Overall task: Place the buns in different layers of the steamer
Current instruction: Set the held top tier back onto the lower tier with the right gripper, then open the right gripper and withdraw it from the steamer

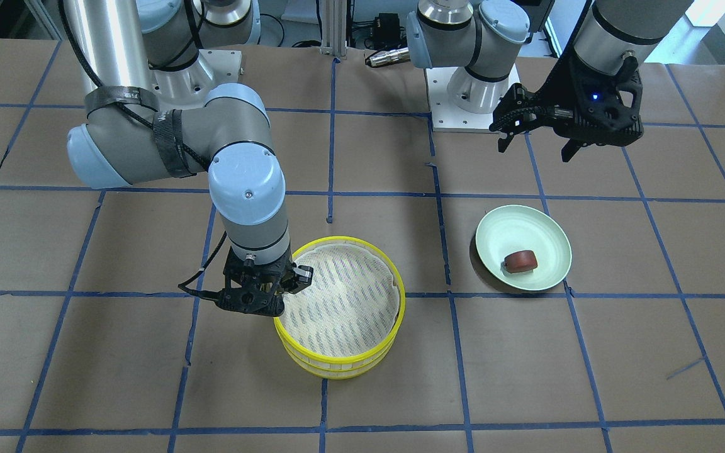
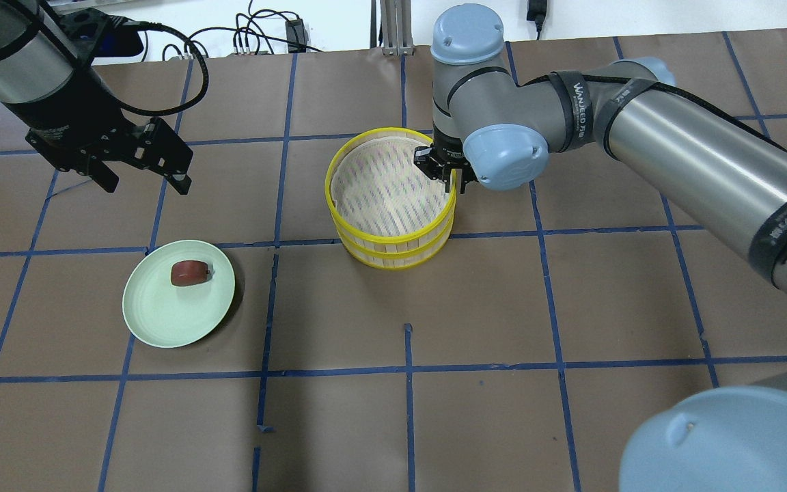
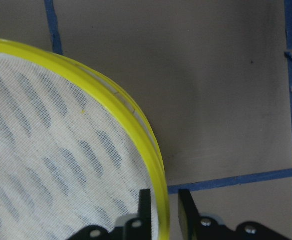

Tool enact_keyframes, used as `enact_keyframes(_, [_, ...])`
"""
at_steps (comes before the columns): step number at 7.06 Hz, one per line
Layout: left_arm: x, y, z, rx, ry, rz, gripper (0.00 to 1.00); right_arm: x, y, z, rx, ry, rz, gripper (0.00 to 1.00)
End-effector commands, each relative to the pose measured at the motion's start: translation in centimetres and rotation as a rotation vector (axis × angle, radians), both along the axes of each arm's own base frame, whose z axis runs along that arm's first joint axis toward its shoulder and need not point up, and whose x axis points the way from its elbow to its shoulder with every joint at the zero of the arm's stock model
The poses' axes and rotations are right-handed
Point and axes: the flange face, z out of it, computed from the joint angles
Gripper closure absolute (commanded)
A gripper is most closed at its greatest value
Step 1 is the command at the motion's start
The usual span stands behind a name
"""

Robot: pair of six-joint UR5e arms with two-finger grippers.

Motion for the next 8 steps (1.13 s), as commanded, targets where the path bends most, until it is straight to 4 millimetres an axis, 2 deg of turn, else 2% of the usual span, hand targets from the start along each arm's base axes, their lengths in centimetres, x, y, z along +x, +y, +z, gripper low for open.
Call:
enact_keyframes(1, [0.0, 0.0, -0.1, 0.003, 0.000, 0.000, 0.00, -0.5, -0.5, 1.2, -0.021, -0.004, 0.016, 0.16])
enact_keyframes(2, [0.0, 0.1, -0.1, 0.006, -0.004, -0.006, 0.00, -2.9, -1.3, 3.4, -0.044, -0.005, 0.042, 0.10])
enact_keyframes(3, [0.0, 0.5, -0.6, 0.015, -0.005, -0.025, 0.00, -7.2, -0.7, 8.6, -0.054, -0.026, 0.022, 0.08])
enact_keyframes(4, [0.0, 0.7, -0.6, 0.016, -0.009, -0.025, 0.00, -11.8, 1.1, 13.9, -0.032, -0.076, 0.017, 0.05])
enact_keyframes(5, [0.1, 0.7, -0.5, 0.014, -0.006, -0.022, 0.00, -15.8, 3.7, 19.3, 0.009, -0.099, 0.005, 0.02])
enact_keyframes(6, [0.1, 0.7, -0.5, 0.012, -0.007, -0.022, 0.00, -17.2, 6.8, 23.5, 0.044, -0.088, 0.079, 0.02])
enact_keyframes(7, [0.0, 0.7, -0.5, 0.012, -0.005, -0.023, 0.00, -16.7, 10.2, 26.7, 0.033, -0.085, 0.103, 0.01])
enact_keyframes(8, [0.0, 0.7, -0.5, 0.012, -0.006, -0.026, 0.00, -16.4, 10.5, 26.0, 0.045, -0.086, 0.112, 0.01])
